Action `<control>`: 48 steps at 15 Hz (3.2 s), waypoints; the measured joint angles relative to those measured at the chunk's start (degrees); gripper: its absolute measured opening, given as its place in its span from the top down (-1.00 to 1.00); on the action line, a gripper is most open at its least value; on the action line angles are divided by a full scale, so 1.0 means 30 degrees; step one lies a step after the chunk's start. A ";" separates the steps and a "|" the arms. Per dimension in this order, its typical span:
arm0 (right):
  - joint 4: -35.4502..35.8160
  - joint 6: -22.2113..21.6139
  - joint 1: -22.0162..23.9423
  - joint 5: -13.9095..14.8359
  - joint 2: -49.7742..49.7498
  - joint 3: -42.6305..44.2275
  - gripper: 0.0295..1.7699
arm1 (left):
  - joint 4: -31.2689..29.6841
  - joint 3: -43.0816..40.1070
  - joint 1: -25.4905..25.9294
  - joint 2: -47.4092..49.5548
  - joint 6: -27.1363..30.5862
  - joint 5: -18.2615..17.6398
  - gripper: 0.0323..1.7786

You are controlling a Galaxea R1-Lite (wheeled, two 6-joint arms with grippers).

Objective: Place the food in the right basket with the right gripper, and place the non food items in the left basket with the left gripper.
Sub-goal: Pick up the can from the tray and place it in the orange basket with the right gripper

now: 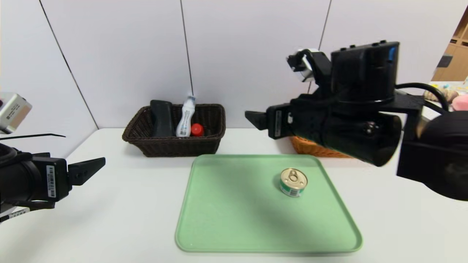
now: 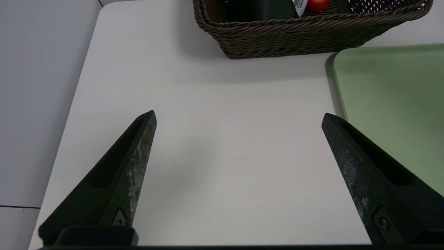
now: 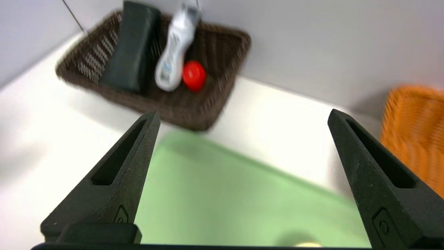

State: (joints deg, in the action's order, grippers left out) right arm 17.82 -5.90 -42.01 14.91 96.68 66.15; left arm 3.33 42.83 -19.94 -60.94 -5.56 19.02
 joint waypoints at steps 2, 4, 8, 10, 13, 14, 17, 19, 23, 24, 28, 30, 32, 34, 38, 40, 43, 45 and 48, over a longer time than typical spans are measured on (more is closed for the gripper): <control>0.0077 0.0012 0.0057 0.0045 -0.2020 -0.3149 -0.90 | -0.0008 0.0028 0.0000 0.0008 -0.0073 0.0000 -0.90; 0.0179 -0.0053 0.0195 0.0081 -0.3958 -0.6136 -0.91 | 0.0000 -0.0016 0.0000 0.0008 -0.0093 -0.0020 -0.90; 0.0849 -0.0358 0.0451 0.0154 -0.6965 -1.0549 -0.91 | -0.0008 -0.0061 -0.0004 0.0000 -0.0146 -0.0028 -0.90; 0.1617 -0.0577 0.0496 0.0154 -0.7965 -1.2284 -0.91 | -0.0008 -0.0073 -0.0012 0.0020 -0.0150 -0.0028 -0.90; 0.4202 -0.0622 0.0500 0.0130 -0.8607 -1.4527 -0.91 | -0.0008 -0.0081 0.0000 0.0085 -0.0150 -0.0028 -0.90; 0.4909 -0.0666 0.0508 0.0102 -0.8680 -1.4974 -0.91 | 0.0000 -0.0081 0.0000 0.0122 -0.0158 -0.0028 -0.90; 0.5165 -0.1117 0.0565 -0.0057 -0.8753 -1.6031 -0.91 | 0.0000 -0.0081 0.0000 0.0203 -0.0158 -0.0028 -0.90; 0.5274 -0.1284 0.0589 -0.0081 -0.8651 -1.6685 -0.91 | -0.0008 -0.0045 0.0000 0.0240 -0.0150 -0.0020 -0.90; 0.6433 -0.1284 0.1105 -0.0057 -0.7566 -1.6916 -0.91 | -0.0008 0.0028 0.0000 0.0268 -0.0122 -0.0045 -0.90; 0.6863 -0.1292 0.1207 -0.0049 -0.7127 -1.7018 -0.91 | -0.0016 0.0049 0.0000 0.0268 -0.0102 -0.0045 -0.90; 0.9785 -0.1268 0.1410 -0.0012 -0.4454 -1.7823 -0.91 | -0.0008 0.0467 0.0008 0.0268 -0.0037 -0.0122 -0.90; 1.2093 -0.1219 0.1499 0.0024 -0.2857 -1.8192 -0.91 | 0.0020 0.0569 0.0024 0.0276 -0.0028 -0.0122 -0.90; 1.4279 -0.1191 0.1573 0.0045 -0.1292 -1.8505 -0.91 | 0.0028 0.0581 0.0024 0.0297 -0.0037 -0.0138 -0.90; 1.6027 -0.1191 0.1646 0.0065 0.0020 -1.8843 -0.91 | 0.0020 0.0581 0.0024 0.0293 -0.0037 -0.0187 -0.90; 1.9001 -0.1044 0.1747 0.0065 0.1967 -1.9411 -0.91 | 0.0028 0.0581 0.0024 0.0232 -0.0028 -0.0378 -0.90; 1.9728 -0.1016 0.1804 0.0073 0.2483 -1.9489 -0.91 | 0.0049 0.0573 0.0024 0.0219 -0.0028 -0.0378 -0.90; 1.9919 -0.1093 0.1938 0.0093 0.2962 -1.9525 -0.91 | 0.0049 0.0496 0.0024 0.0232 -0.0057 -0.0378 -0.90; 2.0013 -0.1166 0.2040 0.0110 0.3239 -1.9525 -0.91 | 0.0057 0.0467 0.0033 0.0268 -0.0065 -0.0378 -0.90; 2.0907 -0.1138 0.2190 0.0102 0.3698 -1.9416 -0.91 | 0.0073 0.0423 0.0037 0.0297 -0.0085 -0.0378 -0.90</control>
State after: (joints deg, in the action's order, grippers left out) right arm 80.54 -9.31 -35.44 15.21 107.78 7.90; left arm 3.55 44.09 -19.83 -60.05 -5.81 17.88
